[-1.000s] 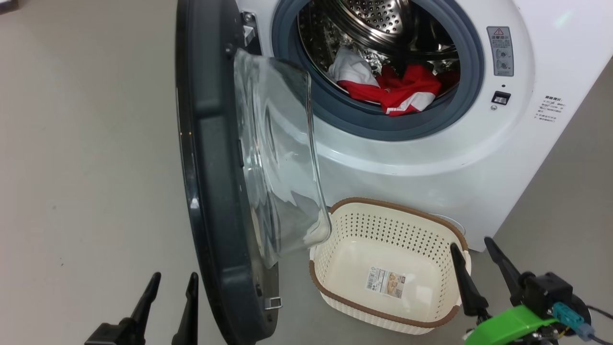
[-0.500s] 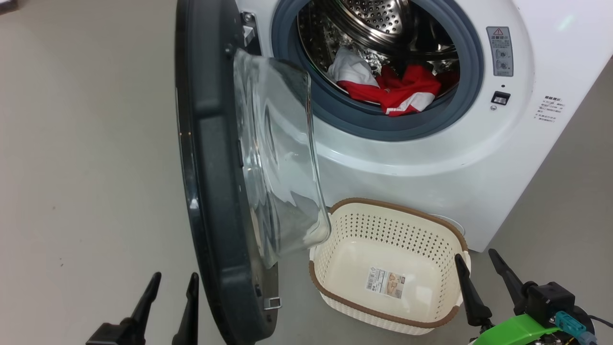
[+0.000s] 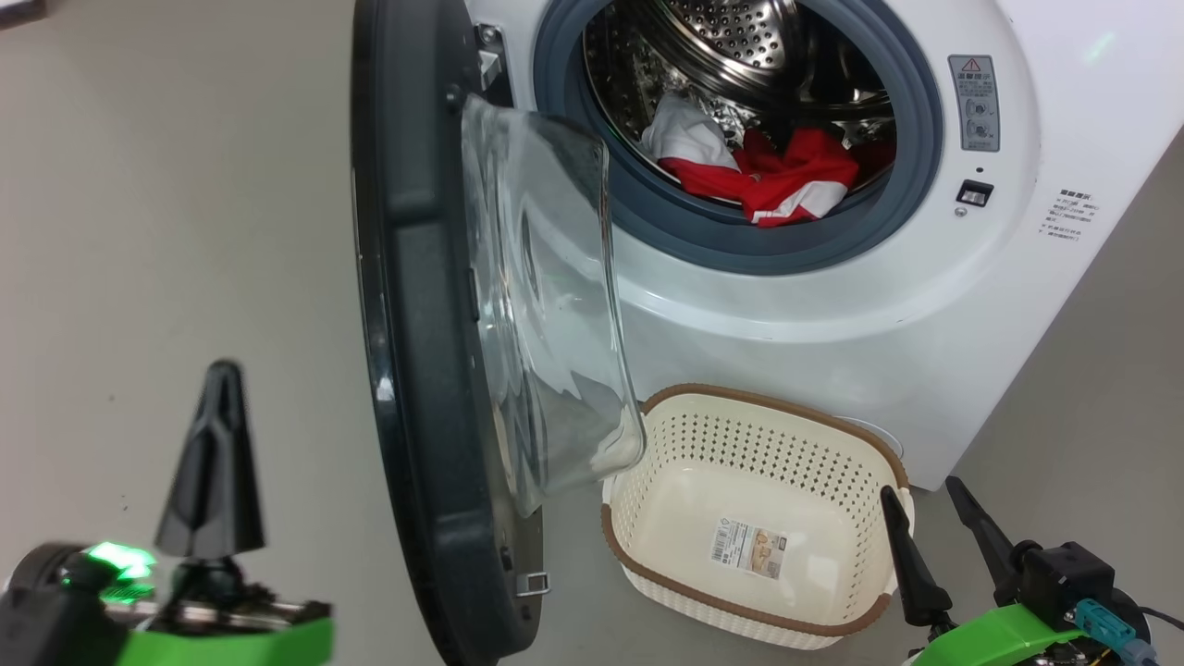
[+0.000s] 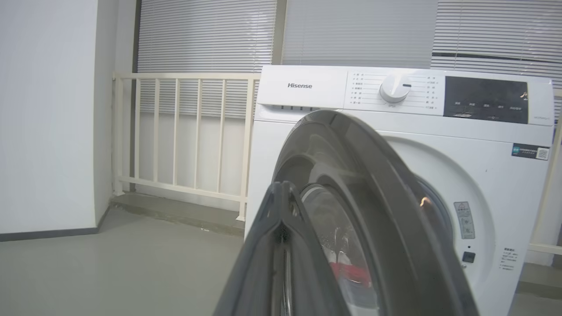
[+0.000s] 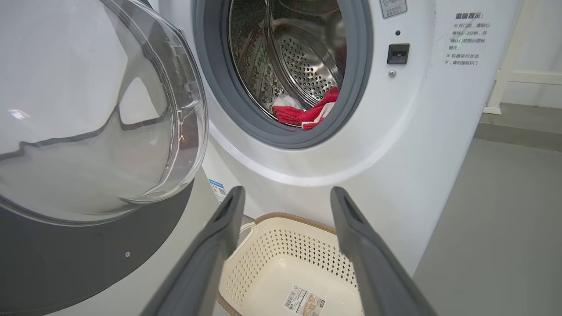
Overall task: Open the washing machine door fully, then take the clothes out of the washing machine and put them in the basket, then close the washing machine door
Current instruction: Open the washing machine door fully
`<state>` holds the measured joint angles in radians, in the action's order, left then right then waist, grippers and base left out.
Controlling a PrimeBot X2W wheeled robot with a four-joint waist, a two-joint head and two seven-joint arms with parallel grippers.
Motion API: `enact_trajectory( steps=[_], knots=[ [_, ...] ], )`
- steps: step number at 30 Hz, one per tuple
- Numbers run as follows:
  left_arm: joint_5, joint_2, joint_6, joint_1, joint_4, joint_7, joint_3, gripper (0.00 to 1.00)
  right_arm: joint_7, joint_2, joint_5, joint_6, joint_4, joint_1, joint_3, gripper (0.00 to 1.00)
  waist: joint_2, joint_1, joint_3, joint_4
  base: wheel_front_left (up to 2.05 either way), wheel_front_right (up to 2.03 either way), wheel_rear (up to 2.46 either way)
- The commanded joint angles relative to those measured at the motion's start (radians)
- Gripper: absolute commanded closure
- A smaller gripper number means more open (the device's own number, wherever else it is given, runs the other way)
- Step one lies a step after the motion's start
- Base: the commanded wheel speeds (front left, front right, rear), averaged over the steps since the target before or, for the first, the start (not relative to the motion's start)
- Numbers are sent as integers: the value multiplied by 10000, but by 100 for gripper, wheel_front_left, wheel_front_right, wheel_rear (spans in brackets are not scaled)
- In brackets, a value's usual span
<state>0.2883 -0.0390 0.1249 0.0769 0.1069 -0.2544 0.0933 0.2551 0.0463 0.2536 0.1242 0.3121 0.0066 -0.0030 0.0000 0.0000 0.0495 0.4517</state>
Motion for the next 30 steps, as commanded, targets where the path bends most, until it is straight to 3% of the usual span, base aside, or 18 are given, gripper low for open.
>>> enact_trajectory(
  steps=[1,7,14,21,30],
  knots=[
    [146,-112,57,314,653,-74,101,100,66,40,12,65,-264,-191,236,0,0,0,-3,-1,0,0,0],
    [-653,-112,57,-224,2122,-74,-2099,100,66,40,21,65,-252,-206,282,0,0,0,-26,-9,0,0,0],
    [-144,-112,57,-931,948,-74,-4110,100,66,40,52,65,-247,-248,339,0,0,0,-44,-20,0,0,0],
    [423,-112,5,-1055,-425,-74,-4188,100,66,40,78,65,-255,-224,355,0,0,0,-81,5,0,0,0],
    [558,-112,-215,-825,-1173,-74,-3352,100,66,39,125,65,-353,-198,370,0,0,0,-68,85,0,0,0]
  ],
)
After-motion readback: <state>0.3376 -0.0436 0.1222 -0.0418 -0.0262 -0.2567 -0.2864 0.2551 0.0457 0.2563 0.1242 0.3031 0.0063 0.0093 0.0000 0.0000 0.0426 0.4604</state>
